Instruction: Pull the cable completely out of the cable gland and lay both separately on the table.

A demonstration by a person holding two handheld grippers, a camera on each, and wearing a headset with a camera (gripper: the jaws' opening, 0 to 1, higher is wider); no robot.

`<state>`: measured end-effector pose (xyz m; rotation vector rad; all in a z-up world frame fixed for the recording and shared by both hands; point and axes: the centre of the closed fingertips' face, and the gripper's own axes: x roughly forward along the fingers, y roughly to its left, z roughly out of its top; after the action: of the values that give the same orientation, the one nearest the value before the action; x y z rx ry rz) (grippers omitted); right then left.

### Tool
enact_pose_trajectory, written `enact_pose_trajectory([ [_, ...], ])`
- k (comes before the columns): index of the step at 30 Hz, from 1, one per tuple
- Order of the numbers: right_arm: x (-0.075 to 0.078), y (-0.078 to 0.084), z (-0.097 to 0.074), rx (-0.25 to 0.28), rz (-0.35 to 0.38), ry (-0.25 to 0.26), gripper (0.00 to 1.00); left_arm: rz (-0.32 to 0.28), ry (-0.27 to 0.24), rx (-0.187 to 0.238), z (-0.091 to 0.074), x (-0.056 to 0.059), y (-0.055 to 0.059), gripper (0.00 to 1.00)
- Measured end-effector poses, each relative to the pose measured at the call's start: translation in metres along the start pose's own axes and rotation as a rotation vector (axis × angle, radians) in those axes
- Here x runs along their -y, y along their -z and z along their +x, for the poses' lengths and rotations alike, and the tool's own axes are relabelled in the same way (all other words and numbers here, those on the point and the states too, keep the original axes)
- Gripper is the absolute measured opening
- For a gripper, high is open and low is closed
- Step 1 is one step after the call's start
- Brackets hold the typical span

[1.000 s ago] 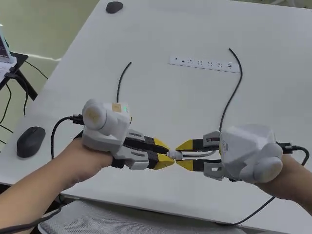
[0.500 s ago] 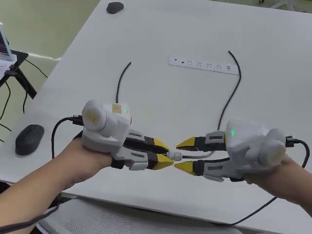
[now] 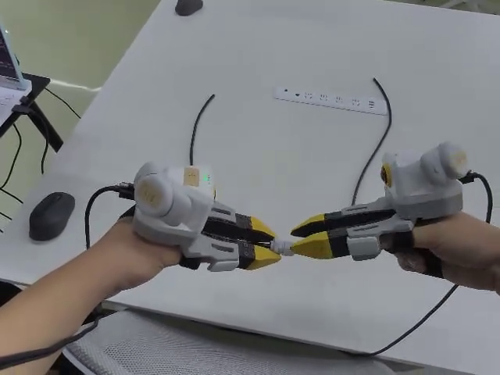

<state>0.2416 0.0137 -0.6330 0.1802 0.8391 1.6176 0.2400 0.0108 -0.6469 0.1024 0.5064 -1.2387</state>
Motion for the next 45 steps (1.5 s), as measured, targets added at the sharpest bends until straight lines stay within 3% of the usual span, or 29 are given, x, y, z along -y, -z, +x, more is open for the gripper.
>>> enact_pose_trajectory([
  [2, 0.001, 0.005, 0.003, -0.025, 0.011, -0.001, 0.19, 0.009, -0.001, 0.003, 0.000, 0.000, -0.001, 0.15],
  [12, -0.002, 0.012, 0.006, -0.033, 0.032, -0.027, 0.09, 0.013, 0.003, -0.006, 0.003, 0.000, -0.002, 0.15],
  [17, -0.002, 0.011, 0.003, -0.027, -0.006, -0.007, 0.09, 0.008, 0.002, 0.005, 0.004, -0.001, -0.003, 0.15],
  [24, -0.001, 0.012, 0.005, -0.087, -0.274, 0.072, 0.08, -0.033, 0.009, -0.006, 0.005, -0.002, 0.000, 0.15],
  [26, -0.002, 0.012, 0.007, -0.110, -0.412, 0.105, 0.08, -0.053, 0.011, -0.010, 0.004, -0.002, 0.002, 0.15],
  [30, -0.002, 0.011, 0.010, -0.133, -0.575, 0.170, 0.07, -0.081, 0.014, -0.001, 0.000, -0.003, 0.003, 0.15],
  [32, -0.002, 0.010, 0.010, -0.156, -0.693, 0.219, 0.07, -0.120, 0.013, 0.009, -0.001, -0.004, 0.002, 0.15],
  [39, 0.000, 0.016, 0.011, -0.199, -0.857, 0.316, 0.07, -0.157, 0.019, 0.026, -0.001, -0.001, 0.004, 0.15],
  [45, 0.001, 0.018, 0.015, -0.210, -0.912, 0.370, 0.07, -0.174, 0.018, 0.014, -0.001, -0.001, 0.007, 0.15],
])
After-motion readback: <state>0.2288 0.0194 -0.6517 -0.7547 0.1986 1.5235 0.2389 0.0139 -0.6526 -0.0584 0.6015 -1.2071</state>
